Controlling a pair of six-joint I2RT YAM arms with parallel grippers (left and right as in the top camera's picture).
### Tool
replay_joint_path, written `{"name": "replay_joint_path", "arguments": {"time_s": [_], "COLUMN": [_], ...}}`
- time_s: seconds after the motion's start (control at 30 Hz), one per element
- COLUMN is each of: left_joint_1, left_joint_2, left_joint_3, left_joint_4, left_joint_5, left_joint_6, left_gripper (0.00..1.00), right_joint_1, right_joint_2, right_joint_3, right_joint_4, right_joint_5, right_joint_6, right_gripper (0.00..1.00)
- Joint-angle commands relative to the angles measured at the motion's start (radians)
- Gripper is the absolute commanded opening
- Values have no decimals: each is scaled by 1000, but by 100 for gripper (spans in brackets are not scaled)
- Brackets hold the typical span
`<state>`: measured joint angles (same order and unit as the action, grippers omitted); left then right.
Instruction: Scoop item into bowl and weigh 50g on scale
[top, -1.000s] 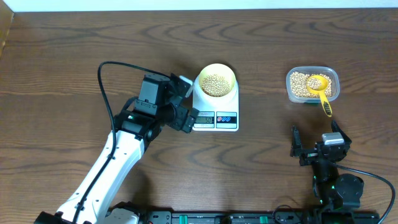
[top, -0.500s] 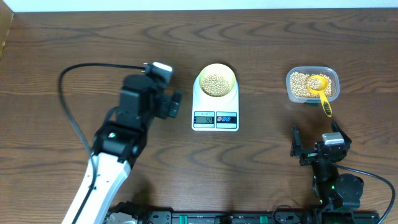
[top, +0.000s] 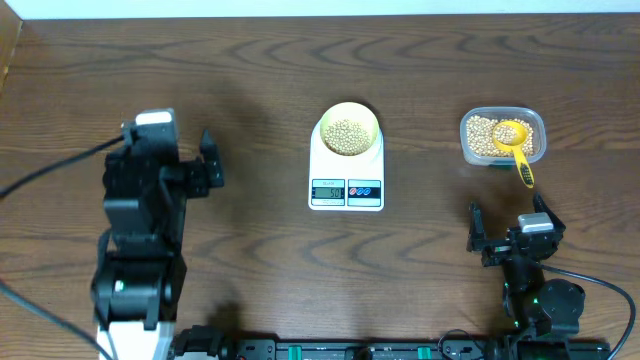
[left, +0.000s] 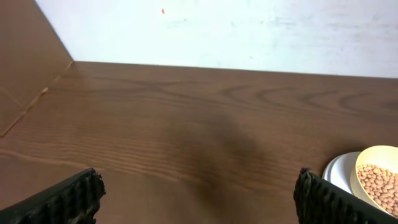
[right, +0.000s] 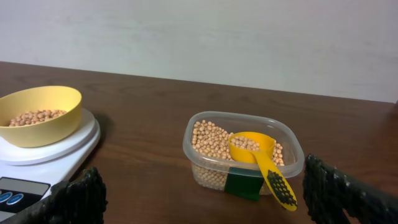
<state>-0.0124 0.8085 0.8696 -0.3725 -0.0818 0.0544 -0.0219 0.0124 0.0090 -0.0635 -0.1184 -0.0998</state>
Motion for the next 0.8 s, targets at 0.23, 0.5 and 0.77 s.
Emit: {"name": "replay_joint_path", "arguments": {"time_s": [0.23, 0.5, 0.77], "left_joint_1": [8, 8, 8], "left_joint_2": [-236, -334, -444], "left_joint_3": [-126, -151, -239], "left_joint_4": [-34, -85, -38], "left_joint_5": [-10, -2, -61], "left_joint_6": [-26, -27, -169], "left_gripper": [100, 100, 100], "right_joint_1": [9, 9, 9], "right_joint_2": [-7, -7, -7], "right_joint_3": [-3, -3, -3], "right_joint_4": [-3, -3, -3], "right_joint_5": [8, 7, 8], "right_joint_6": [-14, -14, -14], "right_gripper": [99, 99, 99]}}
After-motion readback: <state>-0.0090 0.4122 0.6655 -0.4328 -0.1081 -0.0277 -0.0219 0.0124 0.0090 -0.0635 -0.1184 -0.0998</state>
